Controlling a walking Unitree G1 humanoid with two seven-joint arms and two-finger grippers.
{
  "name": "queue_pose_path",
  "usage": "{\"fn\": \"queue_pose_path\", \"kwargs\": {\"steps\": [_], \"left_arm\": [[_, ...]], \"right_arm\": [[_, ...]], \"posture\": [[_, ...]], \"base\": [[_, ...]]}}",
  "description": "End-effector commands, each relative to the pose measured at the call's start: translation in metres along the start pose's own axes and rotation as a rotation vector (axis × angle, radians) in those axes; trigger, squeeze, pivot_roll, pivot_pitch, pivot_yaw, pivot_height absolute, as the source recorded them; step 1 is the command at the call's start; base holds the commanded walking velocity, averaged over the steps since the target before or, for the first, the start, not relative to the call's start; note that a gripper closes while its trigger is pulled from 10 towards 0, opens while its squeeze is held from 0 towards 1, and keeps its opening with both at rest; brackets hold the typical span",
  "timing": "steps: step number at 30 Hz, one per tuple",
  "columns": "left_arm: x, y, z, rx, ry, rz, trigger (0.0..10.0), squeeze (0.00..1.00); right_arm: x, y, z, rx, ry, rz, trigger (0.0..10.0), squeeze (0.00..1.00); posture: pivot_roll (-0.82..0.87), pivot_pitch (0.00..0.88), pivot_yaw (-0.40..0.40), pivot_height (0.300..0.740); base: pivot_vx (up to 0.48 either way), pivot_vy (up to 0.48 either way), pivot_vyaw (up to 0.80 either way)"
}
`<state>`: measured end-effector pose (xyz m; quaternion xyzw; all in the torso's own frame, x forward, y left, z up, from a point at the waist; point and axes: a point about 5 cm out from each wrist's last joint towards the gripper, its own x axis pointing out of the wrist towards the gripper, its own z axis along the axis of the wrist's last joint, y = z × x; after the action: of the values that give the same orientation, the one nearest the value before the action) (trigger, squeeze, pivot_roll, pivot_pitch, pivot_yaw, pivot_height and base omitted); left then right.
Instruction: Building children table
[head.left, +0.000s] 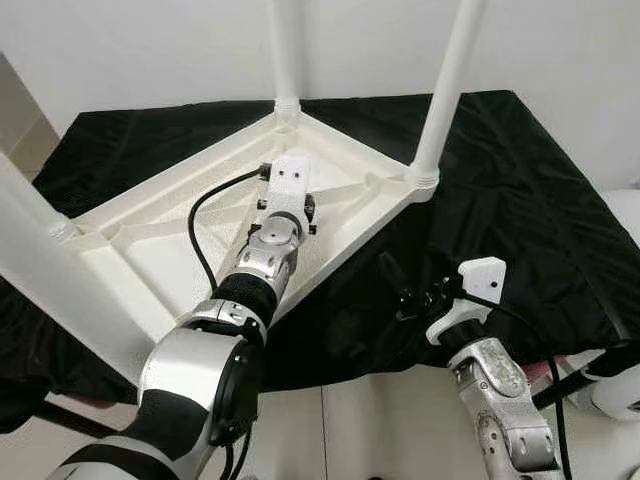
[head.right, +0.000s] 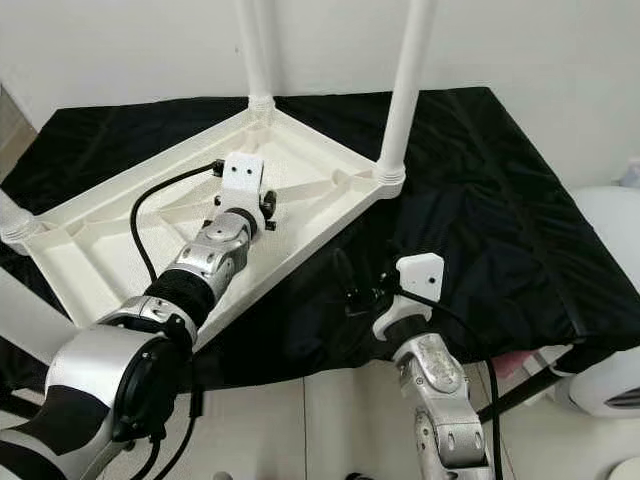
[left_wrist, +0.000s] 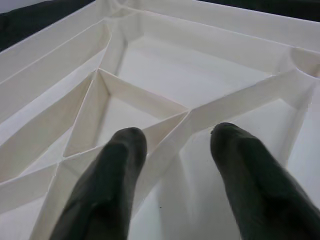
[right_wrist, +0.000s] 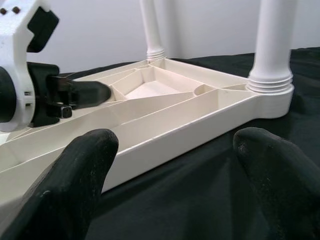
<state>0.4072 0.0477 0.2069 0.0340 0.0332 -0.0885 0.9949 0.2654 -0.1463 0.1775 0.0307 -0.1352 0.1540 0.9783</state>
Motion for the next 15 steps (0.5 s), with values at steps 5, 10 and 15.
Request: {"fn": "queue_pose_path", "kwargs": {"steps": [5, 10, 15], "left_arm": [[-0.002, -0.019, 0.025, 0.005, -0.137, -0.151, 10.0, 0.00], [-0.012, -0.029, 0.054, -0.020, -0.313, -0.306, 10.0, 0.00], [-0.025, -0.032, 0.060, 0.027, -0.403, -0.375, 10.0, 0.00]], "right_arm": [[0.000, 0.004, 0.000, 0.003, 0.004, 0.011, 10.0, 0.00], [0.004, 0.005, -0.001, 0.005, 0.010, 0.014, 10.0, 0.00], [0.011, 0.006, -0.004, -0.012, 0.018, 0.008, 10.0, 0.00]], "posture": [[-0.13, 0.147, 0.100, 0.740], [-0.13, 0.147, 0.095, 0.740], [-0.12, 0.146, 0.091, 0.740]], "base": [[0.000, 0.000, 0.00], [0.000, 0.000, 0.00], [0.000, 0.000, 0.00]]}}
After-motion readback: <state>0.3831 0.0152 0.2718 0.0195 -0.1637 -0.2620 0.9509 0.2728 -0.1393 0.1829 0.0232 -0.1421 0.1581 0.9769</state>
